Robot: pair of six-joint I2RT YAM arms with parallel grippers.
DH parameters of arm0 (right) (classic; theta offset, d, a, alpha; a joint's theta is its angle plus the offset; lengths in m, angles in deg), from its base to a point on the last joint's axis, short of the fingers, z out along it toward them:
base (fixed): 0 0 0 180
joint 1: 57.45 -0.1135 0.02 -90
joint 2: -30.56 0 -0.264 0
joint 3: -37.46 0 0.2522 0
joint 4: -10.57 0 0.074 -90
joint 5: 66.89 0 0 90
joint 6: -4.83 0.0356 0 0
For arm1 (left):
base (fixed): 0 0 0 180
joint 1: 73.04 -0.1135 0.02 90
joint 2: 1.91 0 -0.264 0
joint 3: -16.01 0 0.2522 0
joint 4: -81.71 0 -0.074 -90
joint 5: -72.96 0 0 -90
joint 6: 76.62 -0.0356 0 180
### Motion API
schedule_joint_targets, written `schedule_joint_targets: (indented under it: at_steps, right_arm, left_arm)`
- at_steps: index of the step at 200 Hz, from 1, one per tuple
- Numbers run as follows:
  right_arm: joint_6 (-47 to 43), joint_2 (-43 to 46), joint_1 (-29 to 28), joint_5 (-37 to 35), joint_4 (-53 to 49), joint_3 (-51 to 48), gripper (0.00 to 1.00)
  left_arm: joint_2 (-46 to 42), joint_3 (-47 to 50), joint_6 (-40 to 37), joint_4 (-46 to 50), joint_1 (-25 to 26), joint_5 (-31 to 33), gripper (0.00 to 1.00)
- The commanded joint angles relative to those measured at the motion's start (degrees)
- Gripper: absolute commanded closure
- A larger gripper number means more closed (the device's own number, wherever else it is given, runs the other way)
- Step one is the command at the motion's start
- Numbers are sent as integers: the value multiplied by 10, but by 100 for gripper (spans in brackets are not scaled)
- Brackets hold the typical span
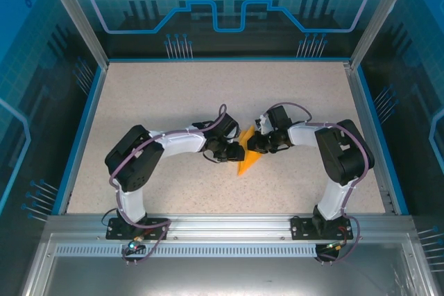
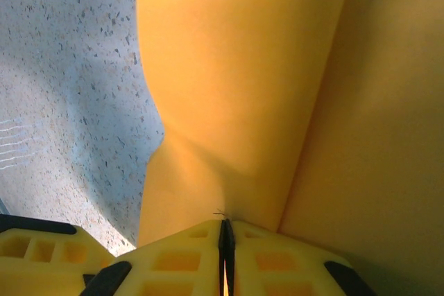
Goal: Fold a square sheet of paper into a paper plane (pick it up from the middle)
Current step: Fourth fold the wing at the center of the table.
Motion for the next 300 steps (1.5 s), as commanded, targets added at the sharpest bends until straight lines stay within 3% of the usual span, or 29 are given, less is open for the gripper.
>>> schedule_joint_targets:
  at_steps: [1,148,300]
  right_arm:
    - [-5,-17,-1,-28,-21,-6,88]
    - [-5,-11,10,-22,-9,-24,88]
    - [-7,10,16,-23,-17,-28,88]
  left_arm:
    - [16,-19,-20,20,3,16,68]
    - [40,-25,-5,-21,3,-21,65]
    - [59,-40,-25,17,5,3,74]
